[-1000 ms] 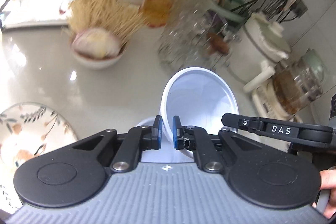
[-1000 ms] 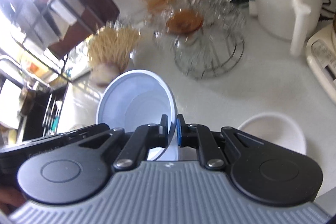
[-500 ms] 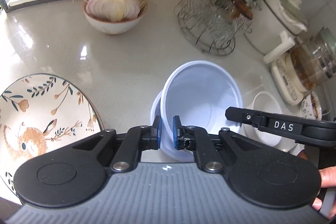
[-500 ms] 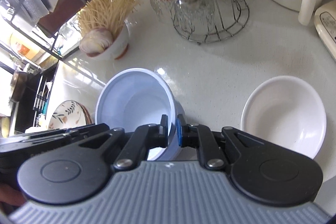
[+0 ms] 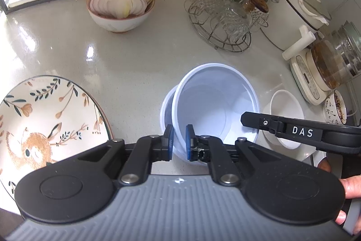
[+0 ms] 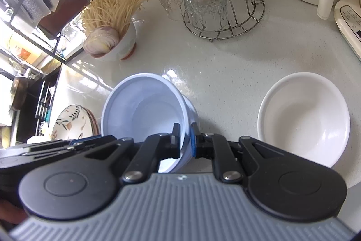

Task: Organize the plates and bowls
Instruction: 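Open both grippers and release the nested blue bowls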

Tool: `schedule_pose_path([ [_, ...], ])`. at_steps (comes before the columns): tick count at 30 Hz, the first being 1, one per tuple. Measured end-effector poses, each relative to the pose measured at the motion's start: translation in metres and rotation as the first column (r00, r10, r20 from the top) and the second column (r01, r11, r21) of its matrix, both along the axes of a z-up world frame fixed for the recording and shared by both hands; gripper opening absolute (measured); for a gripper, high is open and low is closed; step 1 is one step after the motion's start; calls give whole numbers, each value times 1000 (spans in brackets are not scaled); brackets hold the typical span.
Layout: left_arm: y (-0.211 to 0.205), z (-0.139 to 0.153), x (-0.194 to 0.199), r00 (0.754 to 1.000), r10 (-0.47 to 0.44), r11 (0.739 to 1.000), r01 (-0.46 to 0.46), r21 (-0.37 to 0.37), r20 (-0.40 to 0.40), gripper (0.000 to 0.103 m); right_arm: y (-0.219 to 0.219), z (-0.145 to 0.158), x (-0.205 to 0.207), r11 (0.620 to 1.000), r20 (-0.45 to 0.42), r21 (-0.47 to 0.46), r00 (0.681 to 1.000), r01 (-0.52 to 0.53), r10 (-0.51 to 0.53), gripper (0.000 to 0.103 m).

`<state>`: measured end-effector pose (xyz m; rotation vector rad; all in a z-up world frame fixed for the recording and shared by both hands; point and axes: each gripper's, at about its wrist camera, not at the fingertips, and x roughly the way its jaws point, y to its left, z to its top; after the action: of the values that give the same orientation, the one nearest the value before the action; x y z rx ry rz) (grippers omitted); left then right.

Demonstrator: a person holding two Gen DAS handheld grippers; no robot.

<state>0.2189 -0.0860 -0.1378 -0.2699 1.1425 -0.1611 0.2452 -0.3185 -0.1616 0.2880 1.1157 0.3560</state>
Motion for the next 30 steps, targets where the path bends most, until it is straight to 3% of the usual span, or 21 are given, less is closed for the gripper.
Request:
schedule_pose_path([
  [10,-1,-1,-3,1000,5,1000,-5,13,15,14,-1,1,-5,1000,8,14,1000,3,-3,13],
  [13,0,1,-3,1000,12,1000,-12,15,20,23,-1,1,-4,1000,10,27,1000,-1,0,14],
  [15,-2,5,-4,1000,8,999,-9,33,28,24,-1,4,-4,1000,24,27,1000,-6,5,26],
  [17,-3,9,-4,999,2,999,-3,37,46,29,-2,8,-6,999,51,33,999,-4,3,46],
  [30,-17,60,-3,982,-41,999,35,31,187,32,-14,49,-15,999,192,17,980,52,-54,46],
])
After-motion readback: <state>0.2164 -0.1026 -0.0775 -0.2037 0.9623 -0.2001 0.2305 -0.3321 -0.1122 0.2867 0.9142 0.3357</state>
